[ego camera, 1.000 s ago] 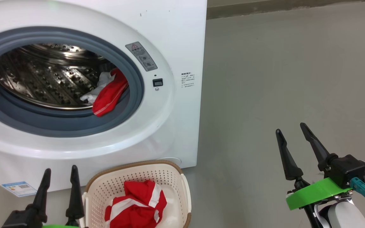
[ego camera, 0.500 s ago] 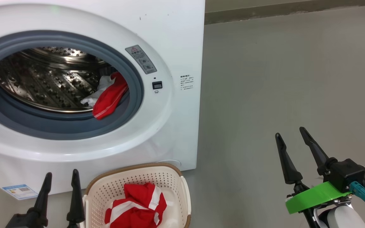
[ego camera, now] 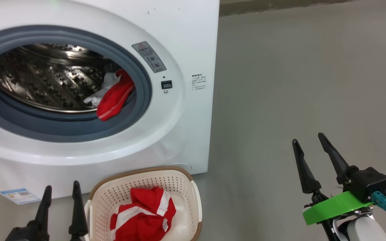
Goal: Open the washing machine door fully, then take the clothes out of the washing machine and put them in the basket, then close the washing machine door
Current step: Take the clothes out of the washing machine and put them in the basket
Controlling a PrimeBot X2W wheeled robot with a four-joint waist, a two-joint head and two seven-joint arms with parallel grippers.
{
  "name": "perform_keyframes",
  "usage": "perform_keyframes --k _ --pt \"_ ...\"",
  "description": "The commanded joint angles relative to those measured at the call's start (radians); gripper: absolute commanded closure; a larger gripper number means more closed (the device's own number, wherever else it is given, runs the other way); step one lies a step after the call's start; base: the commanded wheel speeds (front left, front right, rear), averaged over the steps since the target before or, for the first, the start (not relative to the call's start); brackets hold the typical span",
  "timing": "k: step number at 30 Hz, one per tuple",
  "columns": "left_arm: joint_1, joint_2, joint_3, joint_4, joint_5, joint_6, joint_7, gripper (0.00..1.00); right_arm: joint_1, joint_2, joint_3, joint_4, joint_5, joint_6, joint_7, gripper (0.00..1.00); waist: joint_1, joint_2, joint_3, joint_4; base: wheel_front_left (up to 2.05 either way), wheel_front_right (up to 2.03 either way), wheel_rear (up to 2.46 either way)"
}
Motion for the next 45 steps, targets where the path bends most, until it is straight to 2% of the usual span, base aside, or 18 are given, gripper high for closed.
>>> perform_keyframes --k 1,12,25,32,38,45 --pt "-0.032 0.006 0.03 -0.017 -0.004 0.003 -0.012 0.0 -0.021 -0.011 0.012 -0.031 0.003 0.003 -0.006 0.0 0.0 0.0 0.02 0.006 0.0 0.0 0.0" --pt "-0.13 0.014 0.035 0.012 -0.024 -0.007 -0.012 0.0 -0.057 -0.018 0.014 -0.053 0.009 0.003 -0.006 0.0 0.0 0.0 0.098 0.024 0.0 0.0 0.0" --pt "-0.356 0.041 0.023 0.098 -0.021 -0.006 -0.005 0.0 -0.117 -0.045 0.016 -0.09 0.035 0.003 -0.006 0.0 0.0 0.0 0.233 0.04 0.0 0.0 0.0" --pt "-0.539 0.07 0.018 0.209 -0.043 -0.029 0.002 0.0 -0.156 -0.057 0.027 -0.105 0.046 0.003 -0.006 0.0 0.0 0.0 0.317 0.041 0.0 0.0 0.0" --pt "-0.665 0.09 0.016 0.285 -0.045 -0.031 -0.002 0.0 -0.187 -0.071 0.038 -0.117 0.056 0.003 -0.006 0.0 0.0 0.0 0.377 0.036 0.0 0.0 0.0" --pt "-0.836 0.124 0.004 0.437 -0.026 -0.039 -0.008 0.0 -0.212 -0.095 0.052 -0.119 0.056 0.003 -0.006 0.0 0.0 0.0 0.441 0.033 0.0 0.0 0.0"
